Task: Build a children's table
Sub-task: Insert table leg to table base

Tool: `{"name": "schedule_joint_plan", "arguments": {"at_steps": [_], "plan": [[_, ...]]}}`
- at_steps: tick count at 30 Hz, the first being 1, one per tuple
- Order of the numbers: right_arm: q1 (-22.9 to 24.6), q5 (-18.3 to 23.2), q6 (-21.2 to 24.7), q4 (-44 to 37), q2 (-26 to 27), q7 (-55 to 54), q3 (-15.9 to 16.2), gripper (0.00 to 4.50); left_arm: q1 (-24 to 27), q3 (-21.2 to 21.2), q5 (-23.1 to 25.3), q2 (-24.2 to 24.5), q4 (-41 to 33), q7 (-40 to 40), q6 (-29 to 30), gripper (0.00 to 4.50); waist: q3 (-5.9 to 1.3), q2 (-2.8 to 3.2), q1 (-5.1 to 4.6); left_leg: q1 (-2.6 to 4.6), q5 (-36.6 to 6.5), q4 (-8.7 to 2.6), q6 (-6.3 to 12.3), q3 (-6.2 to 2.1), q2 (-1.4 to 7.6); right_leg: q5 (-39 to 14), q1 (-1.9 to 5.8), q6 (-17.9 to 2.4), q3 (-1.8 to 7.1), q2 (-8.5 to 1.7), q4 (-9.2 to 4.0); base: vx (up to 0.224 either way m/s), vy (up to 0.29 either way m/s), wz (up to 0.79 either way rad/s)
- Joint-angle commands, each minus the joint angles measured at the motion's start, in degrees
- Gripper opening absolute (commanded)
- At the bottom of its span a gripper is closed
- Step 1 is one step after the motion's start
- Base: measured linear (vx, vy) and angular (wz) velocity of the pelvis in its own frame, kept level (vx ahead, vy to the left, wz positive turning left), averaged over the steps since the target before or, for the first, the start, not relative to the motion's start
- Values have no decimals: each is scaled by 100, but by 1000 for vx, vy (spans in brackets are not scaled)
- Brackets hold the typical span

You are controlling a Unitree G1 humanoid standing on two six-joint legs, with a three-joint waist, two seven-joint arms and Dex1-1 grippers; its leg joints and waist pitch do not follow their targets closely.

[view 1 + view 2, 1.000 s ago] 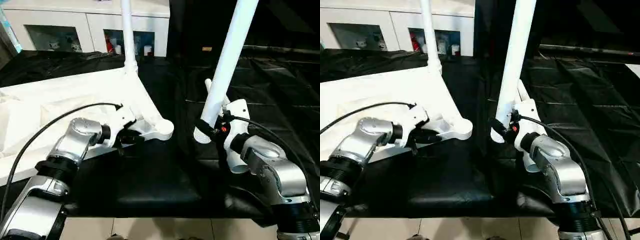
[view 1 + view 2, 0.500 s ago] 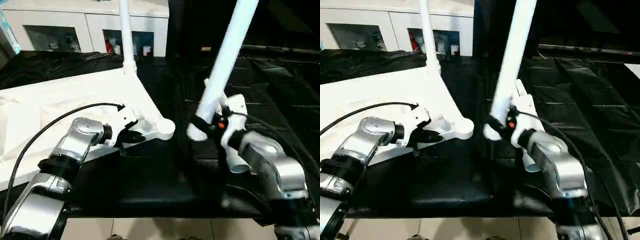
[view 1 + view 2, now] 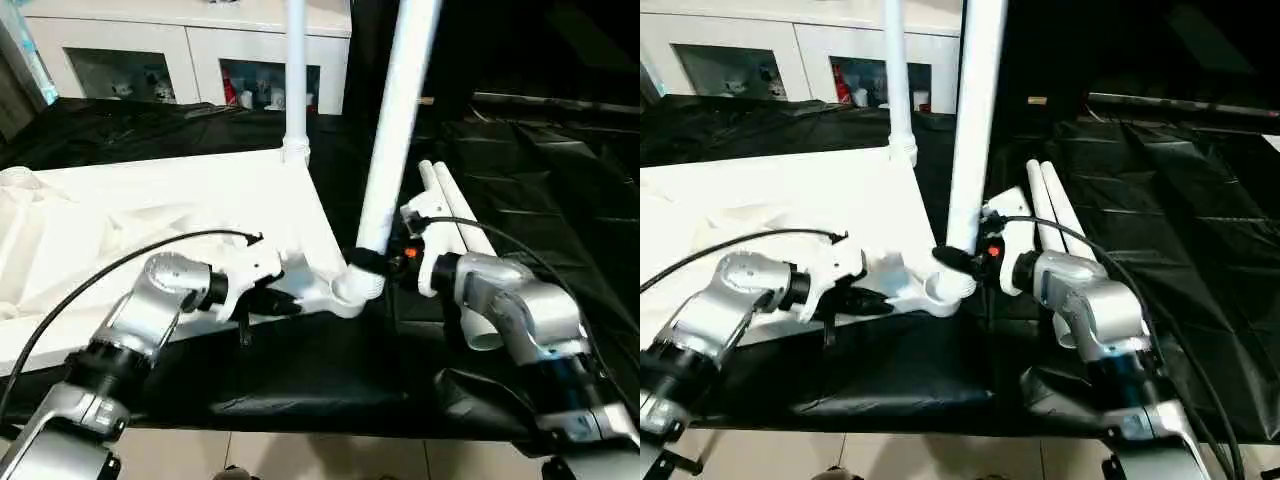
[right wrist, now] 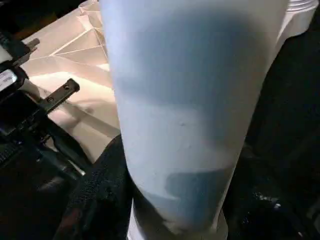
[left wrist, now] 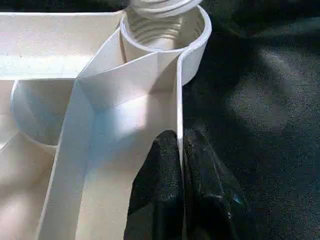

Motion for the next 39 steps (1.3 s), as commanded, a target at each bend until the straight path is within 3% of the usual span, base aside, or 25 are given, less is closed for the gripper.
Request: {"name": "schedule_joint_plan", "arguments": {"at_steps": [1,12,25,33,36,37,39], "plan": [[-97,-89,-35,209,4,95,106,193,20,26,-193,-51,-271,-19,26,0,-442,-53,-13,69,-678,-372,32,37,68,-781,302,-1160,154,-330,-315,0,0,0],[-176,-68,-8,299,0,490,326,193,-129,8,-77,-102,-82,167,-12,0,-446,-33,6,74,-733,-372,4,38,62,-773,297,-1151,151,-314,-322,0,0,0],[30,-198,-452,742,86,414,212,193,-180,32,-81,-126,-16,218,-41,0,-452,-13,12,72,-755,-367,3,34,58,-784,299,-1178,150,-319,-323,0,0,0],[330,-146,-1113,1257,340,310,-72,193,-249,88,-83,-159,84,277,-77,0,-435,-16,2,79,-1086,-388,-69,19,62,-1195,285,-1132,146,-334,-373,0,0,0],[450,-59,-1475,1541,519,218,-280,193,-270,111,-85,-169,99,308,-84,0,-427,38,-1,90,-1220,-395,-98,7,63,-1351,264,-1122,145,-339,-392,0,0,0],[487,-44,-1563,1593,562,216,-323,193,-277,117,-85,-171,105,310,-87,0,-432,12,-5,89,-1255,-397,-102,6,64,-1377,272,-1118,143,-335,-395,0,0,0],[555,-24,-1673,1636,611,260,-361,193,-290,125,-89,-177,117,314,-87,0,-430,22,-7,85,-1256,-398,-99,5,62,-1379,271,-1110,146,-330,-400,0,0,0]]}}
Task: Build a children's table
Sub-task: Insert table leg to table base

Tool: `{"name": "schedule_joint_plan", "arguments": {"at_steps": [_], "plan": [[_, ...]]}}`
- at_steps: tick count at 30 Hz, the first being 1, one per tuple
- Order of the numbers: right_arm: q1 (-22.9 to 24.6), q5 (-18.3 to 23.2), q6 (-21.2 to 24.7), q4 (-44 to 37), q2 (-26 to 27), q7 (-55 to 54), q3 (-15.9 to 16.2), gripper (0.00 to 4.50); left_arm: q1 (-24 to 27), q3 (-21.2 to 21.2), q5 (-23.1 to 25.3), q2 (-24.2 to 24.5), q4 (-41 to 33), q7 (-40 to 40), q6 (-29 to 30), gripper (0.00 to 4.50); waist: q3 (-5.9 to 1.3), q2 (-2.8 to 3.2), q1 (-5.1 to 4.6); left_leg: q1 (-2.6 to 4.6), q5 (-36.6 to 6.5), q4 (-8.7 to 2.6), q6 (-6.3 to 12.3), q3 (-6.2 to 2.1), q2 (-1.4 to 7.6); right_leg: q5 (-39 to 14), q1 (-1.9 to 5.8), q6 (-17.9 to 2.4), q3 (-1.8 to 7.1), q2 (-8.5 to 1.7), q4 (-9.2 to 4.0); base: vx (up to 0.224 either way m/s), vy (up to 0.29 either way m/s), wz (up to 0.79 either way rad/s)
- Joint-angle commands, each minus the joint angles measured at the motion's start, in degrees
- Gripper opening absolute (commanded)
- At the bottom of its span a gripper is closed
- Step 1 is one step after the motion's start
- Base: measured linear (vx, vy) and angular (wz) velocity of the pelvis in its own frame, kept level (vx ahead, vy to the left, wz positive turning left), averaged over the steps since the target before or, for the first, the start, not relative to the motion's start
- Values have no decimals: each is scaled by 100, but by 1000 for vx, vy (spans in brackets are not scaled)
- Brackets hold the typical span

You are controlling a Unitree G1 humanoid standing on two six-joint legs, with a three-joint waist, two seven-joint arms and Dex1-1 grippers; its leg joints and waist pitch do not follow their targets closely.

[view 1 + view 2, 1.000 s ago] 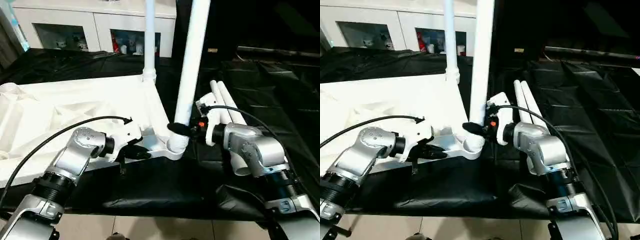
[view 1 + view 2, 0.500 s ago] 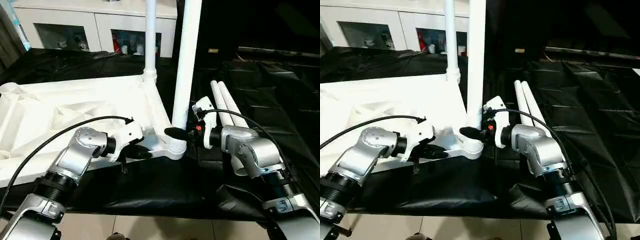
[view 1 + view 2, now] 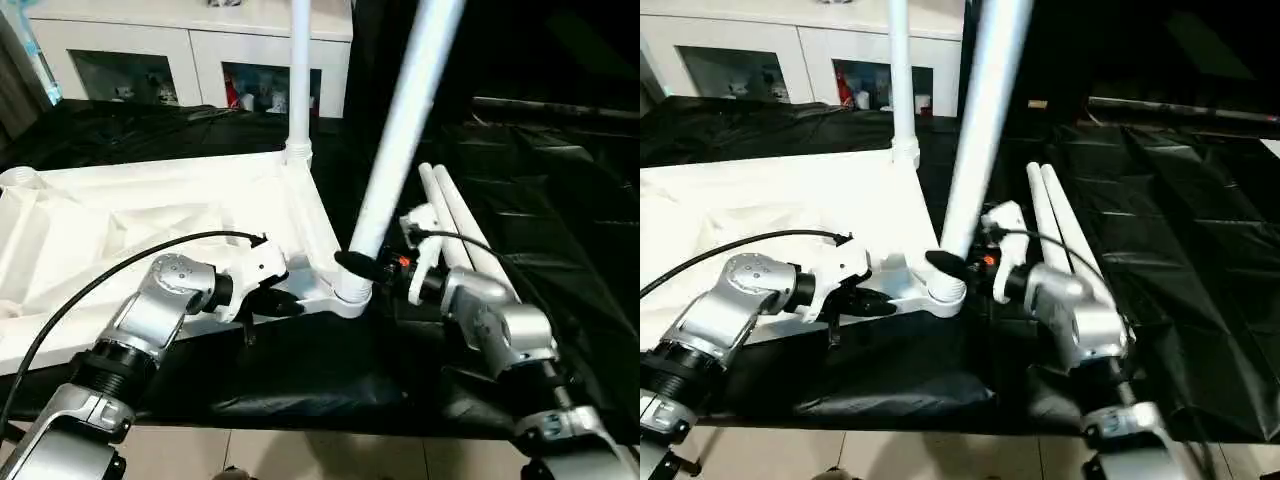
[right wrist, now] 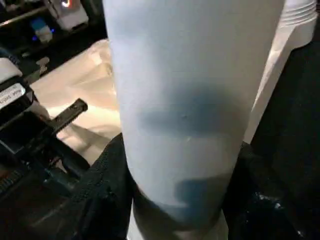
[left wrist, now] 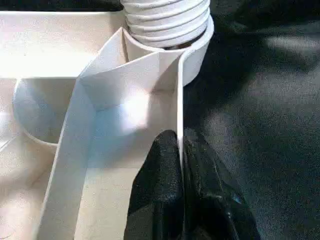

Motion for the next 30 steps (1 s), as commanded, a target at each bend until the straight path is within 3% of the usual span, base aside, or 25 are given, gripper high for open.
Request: {"name": "schedule_joint_plan", "arguments": {"at_steps": [1,2,3,6,11,14,16,18,21,22,24,25,26,28,29,30], "plan": [[263,-104,-17,351,8,-94,33,193,-195,159,-172,-87,-75,81,-137,0,-418,34,-24,72,-1252,-420,-97,12,66,-1369,254,-1103,144,-330,-414,0,0,0],[289,-87,-56,368,29,-72,15,193,-206,162,-172,-87,-64,78,-142,0,-421,26,-25,67,-1228,-420,-83,11,61,-1333,263,-1109,144,-328,-410,0,0,0],[302,-79,-76,377,40,-61,6,193,-212,163,-173,-86,-58,76,-145,0,-425,77,-14,71,-1215,-424,-90,1,63,-1297,265,-1120,141,-331,-398,0,0,0],[423,-53,-306,475,108,-15,-34,193,-251,176,-165,-91,-11,103,-169,0,-426,58,-18,69,-1267,-422,-73,7,61,-1201,262,-1182,138,-325,-404,0,0,0],[562,-50,-618,591,207,37,-98,193,-321,185,-164,-104,58,141,-183,0,-410,64,-10,77,-1473,-437,-97,-3,61,-1505,250,-1141,140,-335,-438,0,0,0],[757,-138,-1048,704,281,24,-144,193,-313,193,-162,-98,15,157,-157,0,-410,119,-11,74,-1531,-450,-124,-16,67,-1506,244,-1140,136,-334,-441,0,0,0],[806,-149,-1109,702,291,14,-147,193,-305,193,-162,-94,-5,154,-146,0,-413,102,-9,69,-1544,-452,-113,-18,65,-1446,250,-1151,137,-330,-436,0,0,0],[880,-246,-1188,653,272,-24,-58,193,-283,180,-156,-71,-30,123,-144,0,-409,127,-11,80,-1578,-457,-110,-23,66,-1445,241,-1173,133,-322,-434,0,0,0],[937,-504,-1273,549,156,39,241,193,-270,148,-125,-48,-23,95,-167,0,-406,104,-7,75,-1596,-461,-113,-22,66,-1489,248,-1153,134,-321,-441,0,0,0],[938,-628,-1289,494,105,99,368,191,-265,139,-120,-52,-31,95,-165,0,-400,67,-19,69,-1583,-465,-104,-16,65,-1509,249,-1132,134,-316,-447,0,0,0],[922,-710,-1278,446,69,143,456,191,-257,132,-117,-55,-43,97,-163,0,-398,83,-12,75,-1586,-462,-93,-16,64,-1591,241,-1112,141,-323,-450,0,0,0],[865,-778,-1252,411,35,190,541,191,-231,123,-114,-59,-74,104,-158,0,-398,-2,-28,68,-1574,-463,-68,-6,67,-1624,246,-1094,140,-321,-460,0,0,0],[810,-802,-1254,408,24,222,578,191,-218,117,-109,-57,-81,107,-165,0,-397,45,-8,72,-1538,-463,-66,-16,71,-1664,239,-1085,142,-331,-446,0,0,0],[772,-819,-1261,409,17,245,603,191,-210,113,-105,-56,-84,108,-171,0,-389,49,-22,73,-1590,-466,-65,-15,72,-1748,229,-1055,144,-330,-461,0,0,0],[673,-850,-1238,442,-5,268,636,191,-183,100,-95,-50,-108,107,-181,0,-385,-67,-40,59,-1581,-464,-36,0,70,-1816,235,-1015,144,-325,-479,0,0,0],[482,-874,-1166,525,-43,331,678,191,-164,91,-85,-42,-125,108,-201,0,-384,-62,-26,61,-1539,-468,-30,-7,72,-1919,226,-977,146,-339,-476,0,0,0]]}}
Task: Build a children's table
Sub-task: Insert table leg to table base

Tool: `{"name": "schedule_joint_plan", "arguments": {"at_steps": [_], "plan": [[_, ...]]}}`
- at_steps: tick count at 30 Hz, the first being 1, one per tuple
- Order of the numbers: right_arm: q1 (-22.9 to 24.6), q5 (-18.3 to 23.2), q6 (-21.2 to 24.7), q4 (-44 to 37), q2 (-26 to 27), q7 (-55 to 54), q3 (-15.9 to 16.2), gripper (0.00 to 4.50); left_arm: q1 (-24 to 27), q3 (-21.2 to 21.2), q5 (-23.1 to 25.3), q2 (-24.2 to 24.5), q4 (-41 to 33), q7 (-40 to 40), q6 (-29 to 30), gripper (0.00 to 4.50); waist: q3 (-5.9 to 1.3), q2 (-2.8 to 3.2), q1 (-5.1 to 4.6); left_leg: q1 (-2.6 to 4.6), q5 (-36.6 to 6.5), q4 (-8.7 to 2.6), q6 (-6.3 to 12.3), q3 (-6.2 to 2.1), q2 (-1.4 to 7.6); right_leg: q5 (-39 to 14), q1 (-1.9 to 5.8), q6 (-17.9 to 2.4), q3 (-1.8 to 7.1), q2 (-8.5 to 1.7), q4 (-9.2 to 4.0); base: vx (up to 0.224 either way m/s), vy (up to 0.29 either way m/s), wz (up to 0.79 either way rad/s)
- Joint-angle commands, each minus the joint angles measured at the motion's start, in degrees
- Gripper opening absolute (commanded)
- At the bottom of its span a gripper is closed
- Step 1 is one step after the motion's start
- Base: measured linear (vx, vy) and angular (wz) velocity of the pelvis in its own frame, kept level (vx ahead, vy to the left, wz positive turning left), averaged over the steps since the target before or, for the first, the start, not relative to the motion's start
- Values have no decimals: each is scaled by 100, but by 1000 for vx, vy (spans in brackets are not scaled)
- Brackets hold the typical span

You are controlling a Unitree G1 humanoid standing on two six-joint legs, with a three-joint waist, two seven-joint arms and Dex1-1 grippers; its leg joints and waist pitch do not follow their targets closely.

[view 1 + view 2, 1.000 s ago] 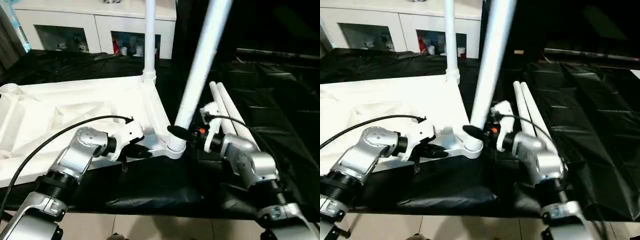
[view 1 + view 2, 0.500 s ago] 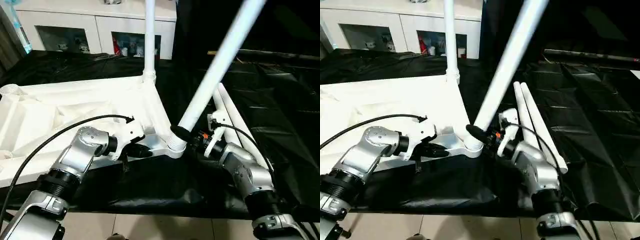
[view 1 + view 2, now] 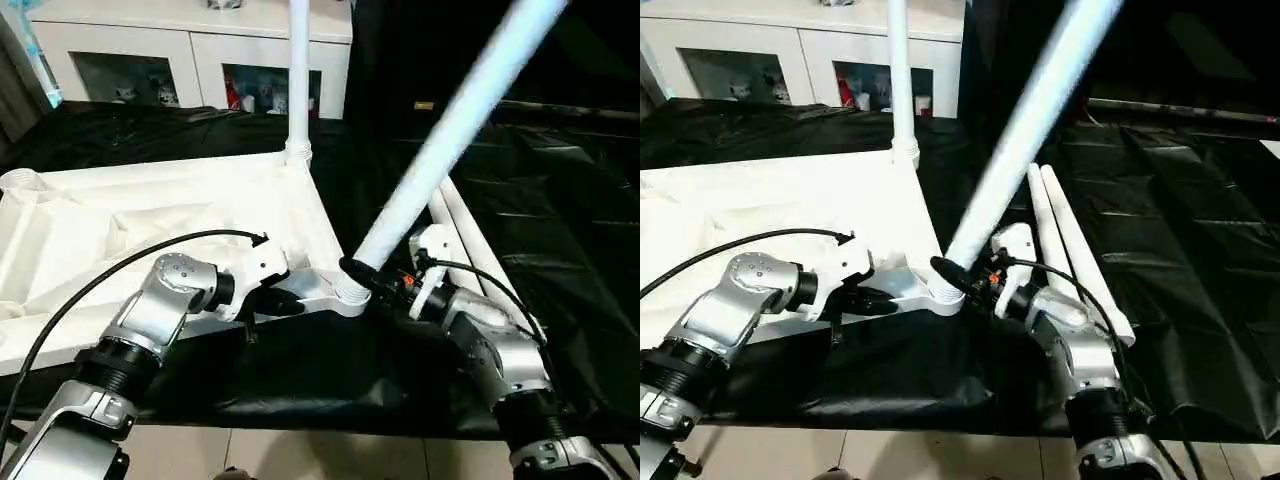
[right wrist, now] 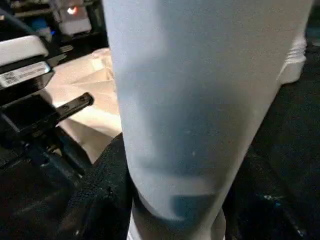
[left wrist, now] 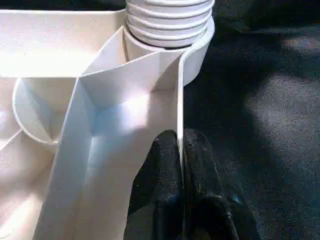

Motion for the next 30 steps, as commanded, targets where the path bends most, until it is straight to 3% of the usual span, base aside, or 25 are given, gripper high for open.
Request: {"name": "schedule_joint_plan", "arguments": {"at_steps": [1,2,3,8,14,17,19,20,22,23,25,26,28,29,30], "plan": [[28,-387,371,473,-80,128,420,191,-100,95,-104,-28,-270,125,-181,0,-349,3,-27,63,-1580,-466,-42,-4,78,-2008,205,-971,147,-347,-472,0,0,0],[-40,-393,403,505,-95,153,437,191,-96,94,-102,-26,-275,125,-186,0,-343,14,-42,75,-1697,-471,-76,-4,81,-2136,187,-939,150,-340,-498,0,0,0],[-89,-404,420,529,-108,180,460,191,-88,95,-101,-24,-287,128,-189,0,-344,-42,-46,80,-1769,-474,-80,-7,81,-2212,188,-904,149,-338,-498,0,0,0],[-376,-487,572,735,-169,396,576,191,-71,92,-103,-10,-335,123,-213,0,-357,-102,-73,63,-1706,-473,-58,-6,84,-2187,187,-874,152,-349,-500,0,0,0],[-456,-598,664,956,-293,679,713,191,-59,97,-94,-11,-325,125,-260,0,-356,-89,-112,64,-1740,-471,-59,-4,84,-2144,178,-901,149,-338,-498,0,0,0],[-442,-585,623,1129,-359,883,722,191,-72,33,-72,-23,-245,67,-379,0,-361,-25,-108,73,-1802,-470,-72,-12,85,-2083,176,-933,153,-336,-500,0,0,0],[-457,-506,613,1256,-362,1079,656,191,-69,-29,-127,-15,-268,-126,-420,0,-374,-24,-109,69,-1803,-472,-80,-11,88,-1903,193,-999,149,-326,-485,0,0,0],[-449,-478,575,1301,-380,1206,654,191,-54,-59,-211,-15,-332,-303,-435,0,-379,48,-101,76,-1807,-478,-96,-14,88,-1760,194,-1050,150,-325,-489,0,0,0],[-414,-500,480,1319,-414,1343,686,191,-21,-100,-288,10,-435,-496,-450,0,-394,51,-100,69,-1753,-478,-85,-12,90,-1438,222,-1150,138,-315,-459,0,0,0],[-375,-493,439,1299,-431,1429,698,191,-4,-133,-338,41,-510,-640,-455,0,-403,98,-98,80,-1709,-478,-86,-17,92,-1245,228,-1216,133,-310,-436,0,0,0],[-347,-464,417,1286,-445,1507,702,191,7,-160,-390,65,-573,-775,-458,0,-416,76,-103,81,-1615,-472,-47,-5,89,-975,248,-1315,127,-302,-420,0,0,0],[-317,-440,413,1241,-461,1572,717,191,8,-186,-396,90,-614,-837,-450,0,-415,99,-100,85,-1604,-476,-39,-6,90,-915,252,-1352,122,-301,-413,0,0,0],[-234,-417,368,1129,-493,1702,757,191,21,-255,-378,158,-701,-935,-491,0,-405,100,-90,93,-1687,-486,-35,-6,102,-960,256,-1356,121,-305,-429,0,0,0],[-186,-395,366,1069,-507,1801,776,191,28,-283,-384,194,-749,-1001,-482,0,-402,134,-77,100,-1736,-490,-47,-9,102,-1019,252,-1358,122,-310,-430,0,0,0],[-142,-380,364,1014,-522,1884,797,191,41,-301,-394,224,-797,-1058,-466,0,-396,119,-69,106,-1827,-498,-60,-9,109,-1125,252,-1343,123,-312,-444,0,0,0]]}}
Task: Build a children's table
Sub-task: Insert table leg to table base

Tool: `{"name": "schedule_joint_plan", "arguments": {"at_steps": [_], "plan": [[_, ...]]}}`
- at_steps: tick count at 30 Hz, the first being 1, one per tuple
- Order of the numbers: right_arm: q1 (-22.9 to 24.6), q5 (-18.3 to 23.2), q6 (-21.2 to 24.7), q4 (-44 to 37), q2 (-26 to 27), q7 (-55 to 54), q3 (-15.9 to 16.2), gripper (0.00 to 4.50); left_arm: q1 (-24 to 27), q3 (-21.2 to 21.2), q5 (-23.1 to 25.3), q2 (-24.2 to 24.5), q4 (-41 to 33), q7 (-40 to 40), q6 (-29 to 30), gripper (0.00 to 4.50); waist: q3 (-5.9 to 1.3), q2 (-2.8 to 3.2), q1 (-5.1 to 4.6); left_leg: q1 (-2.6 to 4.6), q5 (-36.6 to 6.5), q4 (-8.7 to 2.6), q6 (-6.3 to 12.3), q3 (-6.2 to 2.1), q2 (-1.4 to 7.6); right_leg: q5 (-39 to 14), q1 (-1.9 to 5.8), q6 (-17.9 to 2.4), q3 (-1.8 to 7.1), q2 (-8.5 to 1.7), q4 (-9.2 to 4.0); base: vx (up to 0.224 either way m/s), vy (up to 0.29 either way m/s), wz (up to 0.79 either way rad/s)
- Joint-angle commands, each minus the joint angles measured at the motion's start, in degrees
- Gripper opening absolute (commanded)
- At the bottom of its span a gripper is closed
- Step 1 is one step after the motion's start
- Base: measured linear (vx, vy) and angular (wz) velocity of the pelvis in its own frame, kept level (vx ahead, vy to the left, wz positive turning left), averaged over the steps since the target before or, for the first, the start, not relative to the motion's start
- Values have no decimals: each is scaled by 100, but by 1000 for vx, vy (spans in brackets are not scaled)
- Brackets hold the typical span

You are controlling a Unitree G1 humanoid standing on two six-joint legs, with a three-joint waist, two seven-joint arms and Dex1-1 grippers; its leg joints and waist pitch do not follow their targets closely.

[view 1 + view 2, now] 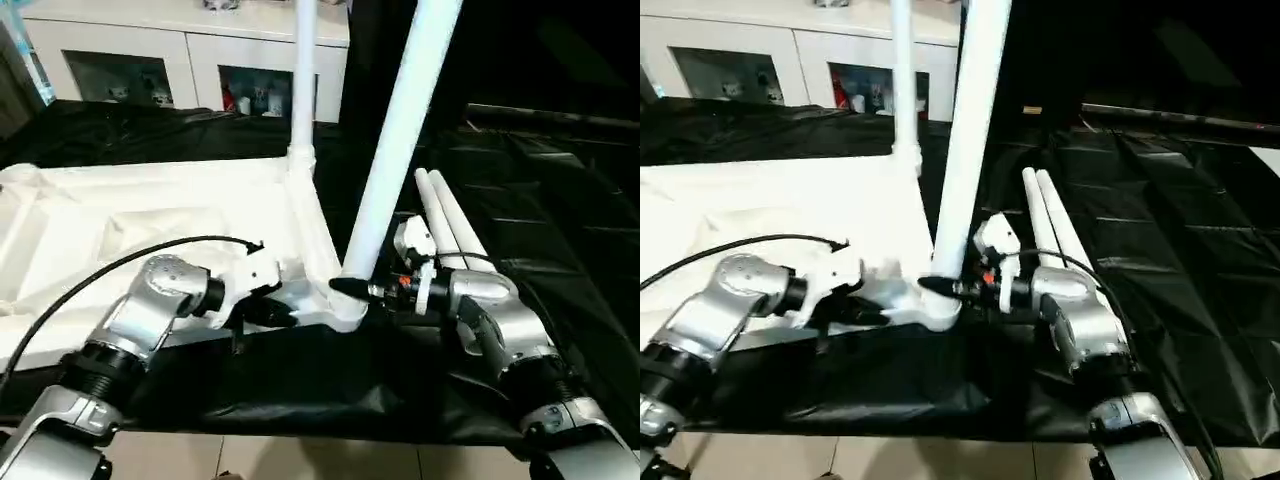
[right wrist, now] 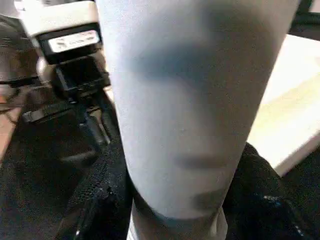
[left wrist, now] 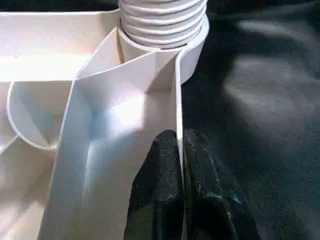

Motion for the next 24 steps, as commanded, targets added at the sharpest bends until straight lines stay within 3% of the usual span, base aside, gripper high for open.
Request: {"name": "schedule_joint_plan", "arguments": {"at_steps": [1,4,8,10,12,16,24], "plan": [[465,-278,292,341,-109,350,488,191,-103,-126,-312,-49,-595,-517,-220,0,-330,176,-23,104,-1894,-482,-80,-11,110,-1231,224,-1337,132,-313,-393,0,0,0],[520,-280,297,276,-138,469,530,191,-80,-122,-341,-29,-676,-558,-163,0,-302,183,1,134,-2153,-498,-124,-15,114,-1618,199,-1270,136,-320,-431,0,0,0],[460,-520,25,635,-19,-100,405,191,-212,8,-117,-255,-273,116,-247,0,-281,170,-7,157,-2382,-504,-194,-30,108,-2083,163,-1159,141,-333,-472,0,0,0],[443,-575,-9,727,37,-309,350,191,-296,87,-33,-360,-20,448,-217,0,-234,149,-22,189,-2665,-511,-238,-52,84,-2744,122,-961,131,-334,-548,0,0,0],[452,-586,-32,720,42,-323,352,191,-316,109,-21,-384,35,509,-204,0,-243,137,-21,211,-2777,-504,-239,-80,82,-3161,113,-784,131,-357,-590,0,0,0],[512,-663,-77,683,36,-298,422,191,-325,155,-42,-419,59,546,-201,0,-244,126,-35,200,-2844,-516,-186,-102,87,-3392,81,-637,126,-357,-629,0,0,0],[552,-682,-353,872,80,-456,357,191,-321,200,-35,-421,118,647,-274,0,-232,116,-50,191,-2961,-526,-159,-98,86,-3380,46,-657,127,-351,-641,0,0,0]]}}
